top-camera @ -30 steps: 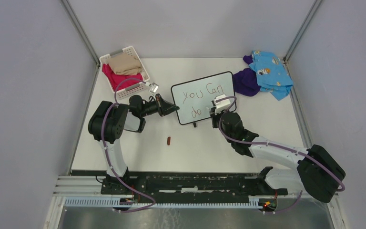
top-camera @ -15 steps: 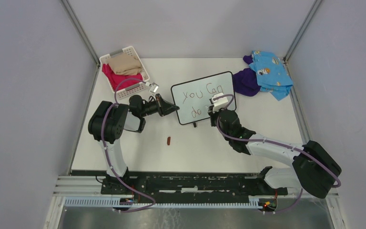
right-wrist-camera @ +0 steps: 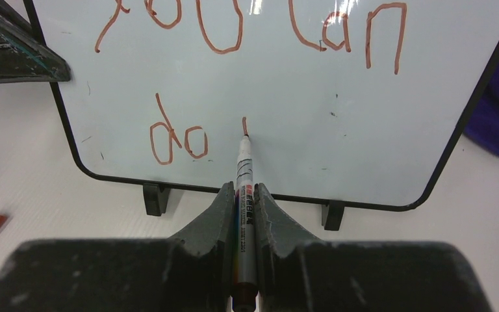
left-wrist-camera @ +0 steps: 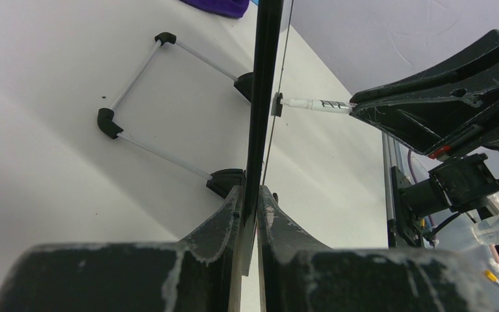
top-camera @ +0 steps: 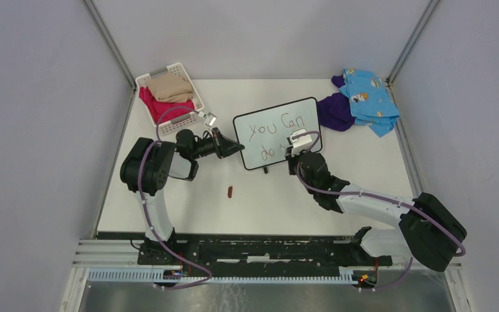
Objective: Write a sentence on the whiteboard
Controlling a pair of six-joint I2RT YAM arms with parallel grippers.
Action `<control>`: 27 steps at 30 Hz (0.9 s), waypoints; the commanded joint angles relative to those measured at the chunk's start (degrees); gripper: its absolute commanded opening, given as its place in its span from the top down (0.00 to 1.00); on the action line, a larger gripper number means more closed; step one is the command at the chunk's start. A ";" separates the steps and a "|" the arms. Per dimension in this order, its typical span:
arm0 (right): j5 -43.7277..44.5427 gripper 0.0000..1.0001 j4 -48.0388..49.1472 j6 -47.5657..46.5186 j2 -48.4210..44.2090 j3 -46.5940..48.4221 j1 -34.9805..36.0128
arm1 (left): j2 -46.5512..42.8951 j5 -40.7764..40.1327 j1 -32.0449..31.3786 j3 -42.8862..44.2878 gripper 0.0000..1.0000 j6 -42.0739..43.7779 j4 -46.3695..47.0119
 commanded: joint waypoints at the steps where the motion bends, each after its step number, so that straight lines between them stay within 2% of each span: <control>1: 0.93 1.00 0.59 0.81 -0.91 -1.69 -0.41 | 0.53 -0.63 -1.04 -0.23 0.88 2.85 -6.67; 20: 4.15 1.00 -0.96 0.63 -3.68 -3.33 -0.48 | 0.33 -0.58 -1.39 -0.14 0.88 3.20 -7.03; 27: 0.03 1.00 -0.40 0.35 -6.62 -3.26 -0.46 | 0.24 -0.66 -1.48 -0.15 0.88 3.13 -7.03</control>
